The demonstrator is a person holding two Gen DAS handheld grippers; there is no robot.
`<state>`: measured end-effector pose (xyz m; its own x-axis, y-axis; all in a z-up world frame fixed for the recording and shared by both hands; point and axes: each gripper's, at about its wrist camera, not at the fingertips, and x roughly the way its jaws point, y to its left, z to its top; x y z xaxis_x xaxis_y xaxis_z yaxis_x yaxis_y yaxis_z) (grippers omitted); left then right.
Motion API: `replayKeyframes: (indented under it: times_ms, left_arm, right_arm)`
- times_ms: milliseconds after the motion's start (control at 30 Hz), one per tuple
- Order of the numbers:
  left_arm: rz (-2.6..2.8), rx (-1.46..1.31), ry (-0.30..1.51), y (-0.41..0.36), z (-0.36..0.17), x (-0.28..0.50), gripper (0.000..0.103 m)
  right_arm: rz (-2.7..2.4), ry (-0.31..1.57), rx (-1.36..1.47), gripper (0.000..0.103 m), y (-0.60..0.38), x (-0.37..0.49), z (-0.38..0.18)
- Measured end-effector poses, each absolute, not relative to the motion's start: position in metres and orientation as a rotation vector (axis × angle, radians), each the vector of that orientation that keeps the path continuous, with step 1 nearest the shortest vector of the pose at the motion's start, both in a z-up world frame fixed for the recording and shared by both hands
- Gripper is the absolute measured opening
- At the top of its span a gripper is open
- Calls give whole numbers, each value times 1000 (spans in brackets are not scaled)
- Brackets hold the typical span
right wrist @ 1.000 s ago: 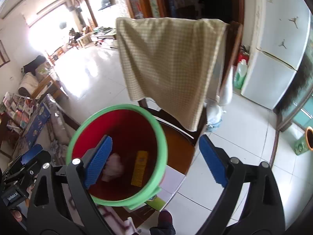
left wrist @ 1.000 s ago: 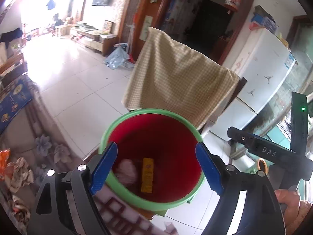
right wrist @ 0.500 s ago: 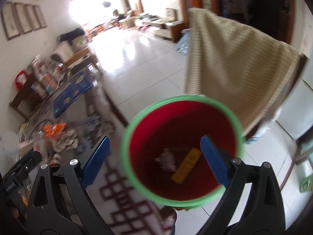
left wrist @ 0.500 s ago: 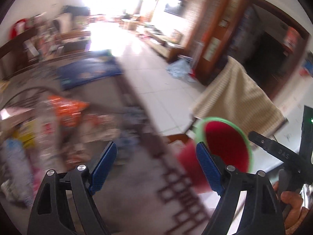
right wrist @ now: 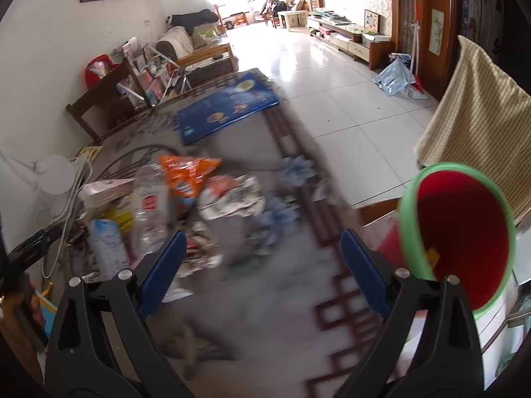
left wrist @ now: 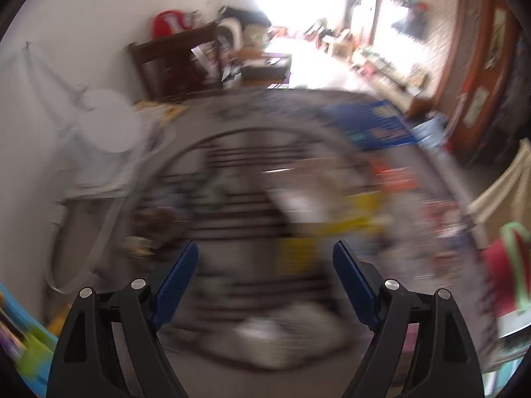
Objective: Collect trash
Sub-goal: 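Grasp the brown snack wrapper with the left gripper while the right gripper grasps the pink milk carton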
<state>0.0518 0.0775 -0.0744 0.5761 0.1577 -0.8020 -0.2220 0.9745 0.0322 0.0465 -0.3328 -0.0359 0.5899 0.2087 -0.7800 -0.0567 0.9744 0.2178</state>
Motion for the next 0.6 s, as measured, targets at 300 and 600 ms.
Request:
replayKeyframes:
  times_ms: [300,600]
  left_arm:
    - [202,-37,1228,199,-147,118,79]
    - [233,-79,1316,213,-186,132,59]
  right_arm:
    - [159,983,173,94,-261,29,-47]
    - [172,967,123,96,-223,32,-32]
